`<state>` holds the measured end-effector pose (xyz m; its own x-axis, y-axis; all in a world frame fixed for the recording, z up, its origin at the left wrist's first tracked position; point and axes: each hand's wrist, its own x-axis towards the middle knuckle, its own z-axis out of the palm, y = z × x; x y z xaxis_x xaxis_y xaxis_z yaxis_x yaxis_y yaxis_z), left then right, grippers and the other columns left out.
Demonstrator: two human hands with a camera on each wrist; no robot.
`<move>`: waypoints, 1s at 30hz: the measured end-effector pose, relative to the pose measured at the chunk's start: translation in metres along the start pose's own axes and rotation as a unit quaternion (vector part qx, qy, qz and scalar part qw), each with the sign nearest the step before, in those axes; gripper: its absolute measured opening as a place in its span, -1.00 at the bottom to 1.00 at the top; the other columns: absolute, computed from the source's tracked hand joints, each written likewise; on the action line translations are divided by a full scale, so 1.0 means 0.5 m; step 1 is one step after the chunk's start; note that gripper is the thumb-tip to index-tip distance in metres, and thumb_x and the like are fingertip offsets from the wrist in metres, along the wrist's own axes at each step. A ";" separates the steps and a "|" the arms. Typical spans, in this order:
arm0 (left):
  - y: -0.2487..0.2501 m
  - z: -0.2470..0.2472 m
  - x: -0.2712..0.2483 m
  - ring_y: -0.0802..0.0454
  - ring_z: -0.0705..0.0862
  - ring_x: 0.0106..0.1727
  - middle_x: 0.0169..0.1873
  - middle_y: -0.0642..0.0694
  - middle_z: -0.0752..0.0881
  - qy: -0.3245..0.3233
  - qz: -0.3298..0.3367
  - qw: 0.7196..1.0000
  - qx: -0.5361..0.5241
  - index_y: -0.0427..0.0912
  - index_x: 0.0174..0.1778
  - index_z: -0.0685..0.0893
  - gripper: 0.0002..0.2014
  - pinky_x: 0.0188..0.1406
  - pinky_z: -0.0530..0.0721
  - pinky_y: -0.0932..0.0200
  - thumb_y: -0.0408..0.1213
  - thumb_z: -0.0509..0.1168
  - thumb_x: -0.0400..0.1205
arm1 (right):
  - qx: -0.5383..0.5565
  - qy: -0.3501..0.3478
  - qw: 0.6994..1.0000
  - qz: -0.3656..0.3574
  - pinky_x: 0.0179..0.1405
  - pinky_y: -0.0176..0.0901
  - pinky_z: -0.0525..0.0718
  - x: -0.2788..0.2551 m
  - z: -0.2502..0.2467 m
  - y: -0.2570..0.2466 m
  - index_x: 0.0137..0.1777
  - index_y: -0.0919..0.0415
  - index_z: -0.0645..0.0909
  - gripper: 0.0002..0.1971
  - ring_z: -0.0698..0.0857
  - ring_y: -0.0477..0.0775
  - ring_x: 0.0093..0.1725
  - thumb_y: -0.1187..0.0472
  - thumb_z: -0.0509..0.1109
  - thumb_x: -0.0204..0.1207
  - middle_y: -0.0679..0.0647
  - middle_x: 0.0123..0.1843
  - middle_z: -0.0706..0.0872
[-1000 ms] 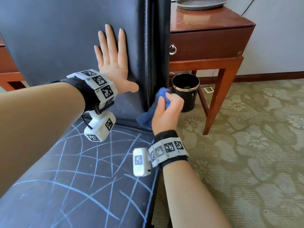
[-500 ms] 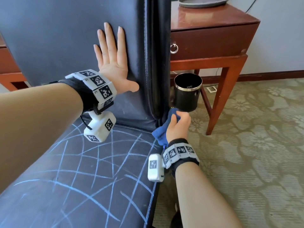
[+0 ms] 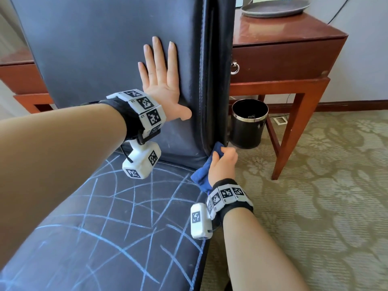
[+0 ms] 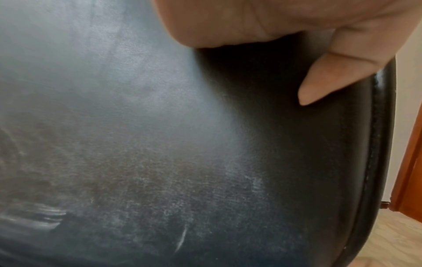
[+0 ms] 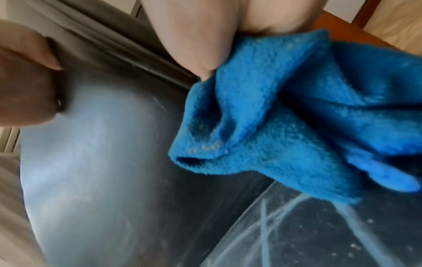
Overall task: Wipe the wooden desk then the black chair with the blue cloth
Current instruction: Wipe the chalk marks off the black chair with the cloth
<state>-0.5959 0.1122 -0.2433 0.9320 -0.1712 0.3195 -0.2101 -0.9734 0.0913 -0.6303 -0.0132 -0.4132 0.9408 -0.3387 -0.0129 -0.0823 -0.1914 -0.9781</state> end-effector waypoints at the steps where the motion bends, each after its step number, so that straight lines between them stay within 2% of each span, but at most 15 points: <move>1: 0.001 -0.001 0.002 -0.40 -0.44 0.56 0.55 -0.40 -0.42 -0.004 -0.004 1.000 0.003 -0.29 0.59 -0.40 0.28 0.50 -0.40 -0.29 -0.17 0.52 0.29 | -0.001 -0.003 1.000 0.027 -0.01 -0.38 0.32 -0.001 0.003 0.004 0.14 0.31 0.40 -0.87 0.40 -0.02 0.01 0.29 0.18 0.65 0.08 0.12 0.35; 5: -0.001 -0.006 0.007 -0.40 -0.44 0.55 0.55 -0.40 -0.43 -0.016 -0.004 1.000 0.015 -0.28 0.58 -0.42 0.28 0.50 -0.38 -0.29 -0.13 0.51 0.31 | 0.027 0.009 0.999 0.045 0.14 -0.27 0.40 -0.011 0.012 -0.009 0.22 0.41 0.42 -0.77 0.47 0.05 0.11 0.29 0.22 0.64 0.27 0.28 0.44; 8: -0.026 -0.018 0.003 -0.42 -0.44 0.55 0.54 -0.40 -0.44 -0.033 0.023 0.999 0.037 -0.22 0.58 -0.44 0.27 0.50 -0.36 -0.28 -0.10 0.50 0.33 | 0.047 0.032 0.996 0.064 0.13 -0.35 0.35 -0.022 0.032 -0.035 0.35 0.38 0.38 -0.66 0.47 0.15 0.27 0.24 0.23 0.64 0.27 0.37 0.36; 10: -0.069 -0.035 -0.008 -0.40 -0.42 0.56 0.56 -0.37 -0.43 -0.053 0.073 0.993 0.079 -0.10 0.56 -0.46 0.23 0.53 -0.33 -0.26 -0.07 0.49 0.37 | 0.057 0.055 0.993 0.085 0.14 -0.32 0.35 -0.023 0.052 -0.046 0.40 0.36 0.36 -0.63 0.47 0.20 0.31 0.23 0.23 0.65 0.28 0.41 0.30; 13: -0.161 -0.071 -0.024 -0.30 -0.41 0.59 0.58 -0.25 -0.44 -0.106 0.141 0.968 0.180 0.14 0.52 -0.46 0.11 0.56 -0.31 -0.25 -0.06 0.42 0.46 | 0.066 0.092 0.989 0.091 0.12 -0.31 0.38 -0.013 0.087 -0.068 0.39 0.37 0.39 -0.65 0.52 0.24 0.26 0.27 0.22 0.65 0.30 0.41 0.29; 16: -0.248 -0.094 -0.039 -0.28 -0.45 0.58 0.57 -0.19 -0.49 -0.148 0.128 0.944 0.265 0.24 0.57 -0.37 -0.02 0.53 -0.37 -0.21 -0.08 0.33 0.54 | 0.070 0.121 0.986 0.095 0.18 -0.23 0.47 0.007 0.124 -0.089 0.35 0.41 0.45 -0.68 0.56 0.27 0.24 0.30 0.22 0.64 0.35 0.38 0.36; 18: -0.294 -0.098 -0.050 -0.27 -0.48 0.57 0.56 -0.16 -0.51 -0.164 0.105 0.936 0.292 0.27 0.59 -0.30 -0.08 0.51 -0.40 -0.19 -0.10 0.29 0.58 | 0.060 0.125 0.986 0.097 0.22 -0.20 0.45 0.023 0.144 -0.099 0.34 0.40 0.46 -0.69 0.56 0.27 0.26 0.30 0.23 0.64 0.35 0.38 0.39; 23: -0.396 -0.106 -0.073 -0.28 -0.51 0.55 0.50 -0.15 -0.59 -0.204 0.079 0.909 0.354 0.29 0.60 -0.27 -0.21 0.51 -0.38 -0.26 -0.06 0.18 0.65 | 0.054 0.128 0.984 0.111 0.06 -0.30 0.36 0.048 0.222 -0.132 0.36 0.41 0.43 -0.65 0.53 0.27 0.27 0.33 0.28 0.60 0.36 0.39 0.41; 26: -0.441 -0.116 -0.085 -0.27 -0.52 0.55 0.48 -0.13 -0.62 -0.214 0.086 0.898 0.376 0.29 0.60 -0.27 -0.25 0.49 -0.39 -0.29 -0.04 0.14 0.67 | 0.078 0.116 0.984 0.112 -0.18 -0.38 0.38 0.031 0.282 -0.151 0.33 0.49 0.41 -0.60 0.53 0.10 0.08 0.40 0.35 0.53 0.21 0.24 0.45; 27: -0.458 -0.120 -0.094 -0.26 -0.52 0.55 0.49 -0.12 -0.62 -0.218 0.084 0.894 0.383 0.29 0.60 -0.27 -0.26 0.48 -0.41 -0.29 -0.03 0.12 0.68 | 0.089 0.112 0.984 0.105 -0.16 -0.39 0.39 0.021 0.304 -0.156 0.33 0.52 0.41 -0.60 0.51 0.08 0.05 0.41 0.35 0.52 0.21 0.22 0.44; 28: -0.477 -0.125 -0.105 -0.26 -0.53 0.55 0.49 -0.11 -0.62 -0.220 0.074 0.891 0.389 0.29 0.60 -0.28 -0.28 0.46 -0.43 -0.30 -0.02 0.10 0.68 | 0.098 0.108 0.984 0.099 -0.06 -0.36 0.44 0.013 0.330 -0.161 0.33 0.53 0.39 -0.59 0.53 0.11 0.08 0.42 0.35 0.52 0.25 0.27 0.45; 30: -0.512 -0.138 -0.126 -0.25 -0.53 0.55 0.50 -0.09 -0.60 -0.225 0.059 0.886 0.402 0.29 0.60 -0.28 -0.30 0.44 -0.45 -0.30 -0.01 0.07 0.69 | 0.107 0.105 0.985 0.089 0.23 -0.18 0.49 -0.002 0.383 -0.174 0.35 0.51 0.36 -0.57 0.55 0.22 0.26 0.42 0.36 0.52 0.36 0.35 0.44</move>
<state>-0.6213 0.3824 -0.2217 0.9790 -0.1460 -0.1425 -0.2040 -0.7075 -0.6766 -0.5614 0.1801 -0.3678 0.8272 -0.5368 -0.1663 -0.1466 0.0796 -0.9860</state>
